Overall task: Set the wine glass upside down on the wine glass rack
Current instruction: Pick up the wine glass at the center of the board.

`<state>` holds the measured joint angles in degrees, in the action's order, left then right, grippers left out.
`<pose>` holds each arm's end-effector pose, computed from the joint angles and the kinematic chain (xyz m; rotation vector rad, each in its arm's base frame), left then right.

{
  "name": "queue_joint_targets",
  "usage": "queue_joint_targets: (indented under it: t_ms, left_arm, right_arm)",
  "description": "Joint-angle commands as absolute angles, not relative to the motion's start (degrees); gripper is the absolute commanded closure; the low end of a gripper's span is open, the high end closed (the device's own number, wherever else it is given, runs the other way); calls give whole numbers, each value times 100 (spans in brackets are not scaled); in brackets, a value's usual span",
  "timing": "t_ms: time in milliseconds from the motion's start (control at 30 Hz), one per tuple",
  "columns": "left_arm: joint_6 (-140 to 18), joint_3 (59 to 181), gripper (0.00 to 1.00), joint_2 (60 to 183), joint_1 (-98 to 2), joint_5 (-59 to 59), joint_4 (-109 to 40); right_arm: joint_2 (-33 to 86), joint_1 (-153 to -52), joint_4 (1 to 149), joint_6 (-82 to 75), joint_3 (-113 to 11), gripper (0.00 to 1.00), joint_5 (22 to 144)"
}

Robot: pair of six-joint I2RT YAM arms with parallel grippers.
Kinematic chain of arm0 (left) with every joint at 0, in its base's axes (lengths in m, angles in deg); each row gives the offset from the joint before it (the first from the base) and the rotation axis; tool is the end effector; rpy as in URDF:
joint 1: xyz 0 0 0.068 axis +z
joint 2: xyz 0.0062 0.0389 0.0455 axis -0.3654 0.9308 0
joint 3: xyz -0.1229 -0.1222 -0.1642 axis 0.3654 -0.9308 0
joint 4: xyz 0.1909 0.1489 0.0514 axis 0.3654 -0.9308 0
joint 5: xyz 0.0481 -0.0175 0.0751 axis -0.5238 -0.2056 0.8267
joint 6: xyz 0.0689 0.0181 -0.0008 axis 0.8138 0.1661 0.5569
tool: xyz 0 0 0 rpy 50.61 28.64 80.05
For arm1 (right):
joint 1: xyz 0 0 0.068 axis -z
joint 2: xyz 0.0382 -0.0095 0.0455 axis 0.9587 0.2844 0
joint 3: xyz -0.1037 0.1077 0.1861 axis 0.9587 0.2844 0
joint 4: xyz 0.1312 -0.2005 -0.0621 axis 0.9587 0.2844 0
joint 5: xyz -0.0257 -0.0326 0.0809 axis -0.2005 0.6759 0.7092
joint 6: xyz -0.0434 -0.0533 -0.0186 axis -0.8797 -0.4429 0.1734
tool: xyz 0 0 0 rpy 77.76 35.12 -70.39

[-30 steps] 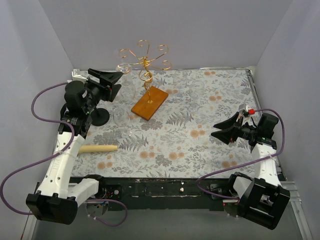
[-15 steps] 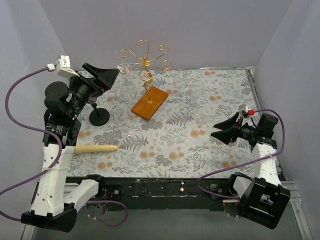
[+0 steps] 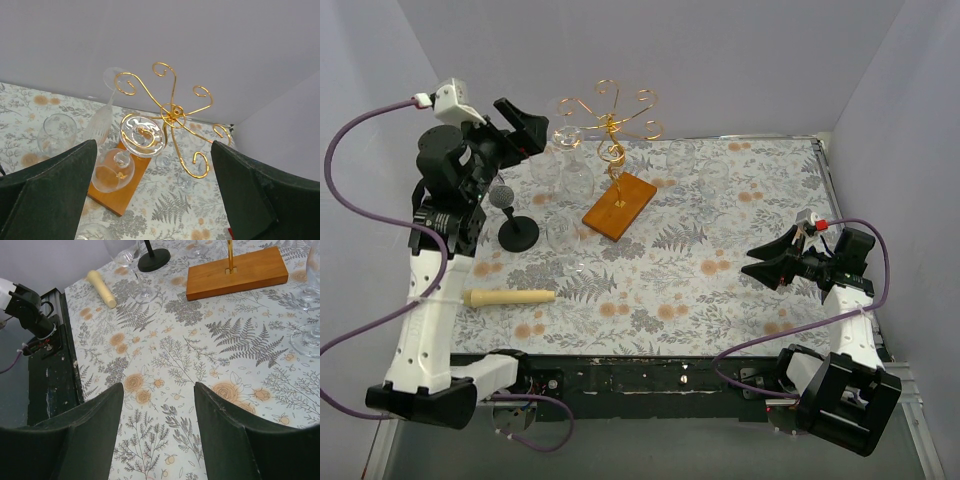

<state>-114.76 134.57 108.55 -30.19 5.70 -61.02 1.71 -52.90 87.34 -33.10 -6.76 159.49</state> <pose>0.2304 -0.0380 0.4628 -0.7691 1.4988 -1.0332 0.1991 -0.0126 0.2129 -0.7365 1.5822 1.0381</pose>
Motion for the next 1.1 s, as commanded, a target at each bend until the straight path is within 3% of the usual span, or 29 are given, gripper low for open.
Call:
queue_joint_targets:
  t_ms: [0, 433, 1067]
  left_arm:
    - [-11169, 13935, 2, 11428, -2926, 698, -6397]
    - [-11697, 13893, 2, 12264, -1511, -778, -6186]
    - [-10862, 14490, 2, 13477, -1335, -762, -6625]
  right_arm:
    - [193, -5256, 8838, -3484, -935, 33, 15944]
    - [324, -5247, 8970, -3607, -997, 33, 15979]
    - [395, -5247, 9023, -3651, -1006, 33, 15961]
